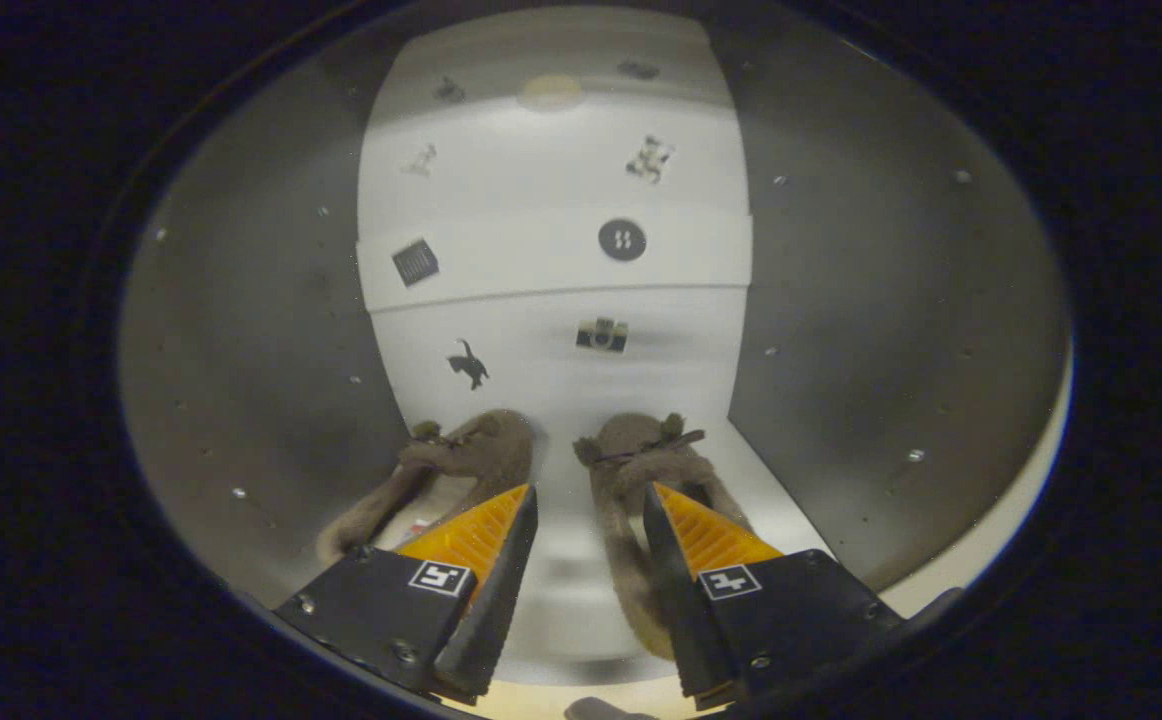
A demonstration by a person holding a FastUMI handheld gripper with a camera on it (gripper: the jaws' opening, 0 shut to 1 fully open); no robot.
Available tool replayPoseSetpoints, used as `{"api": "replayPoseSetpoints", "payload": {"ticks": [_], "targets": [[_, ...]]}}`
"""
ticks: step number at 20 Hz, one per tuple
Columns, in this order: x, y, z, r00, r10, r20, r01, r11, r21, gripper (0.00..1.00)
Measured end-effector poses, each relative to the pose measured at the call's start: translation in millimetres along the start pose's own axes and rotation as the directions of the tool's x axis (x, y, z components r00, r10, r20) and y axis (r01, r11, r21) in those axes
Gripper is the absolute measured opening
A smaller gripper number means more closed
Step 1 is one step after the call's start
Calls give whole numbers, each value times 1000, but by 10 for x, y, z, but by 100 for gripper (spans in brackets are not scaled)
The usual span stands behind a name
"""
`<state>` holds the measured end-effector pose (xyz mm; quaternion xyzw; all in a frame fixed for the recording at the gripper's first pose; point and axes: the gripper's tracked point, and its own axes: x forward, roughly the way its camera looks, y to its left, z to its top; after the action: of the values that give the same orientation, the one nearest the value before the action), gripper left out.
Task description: Open the shoe cabinet door, grab the shoes and put them into the shoe cabinet, then close the shoe cabinet door.
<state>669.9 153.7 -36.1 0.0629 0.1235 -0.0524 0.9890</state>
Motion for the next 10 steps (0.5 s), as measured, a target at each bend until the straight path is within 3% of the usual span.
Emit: {"api": "replayPoseSetpoints", "payload": {"ticks": [4, 10], "targets": [[-649, 73, -55, 996, 38, 80, -39, 999, 11, 100], [-1609, 230, -563, 990, 109, 94, -107, 994, -30, 100]]}}
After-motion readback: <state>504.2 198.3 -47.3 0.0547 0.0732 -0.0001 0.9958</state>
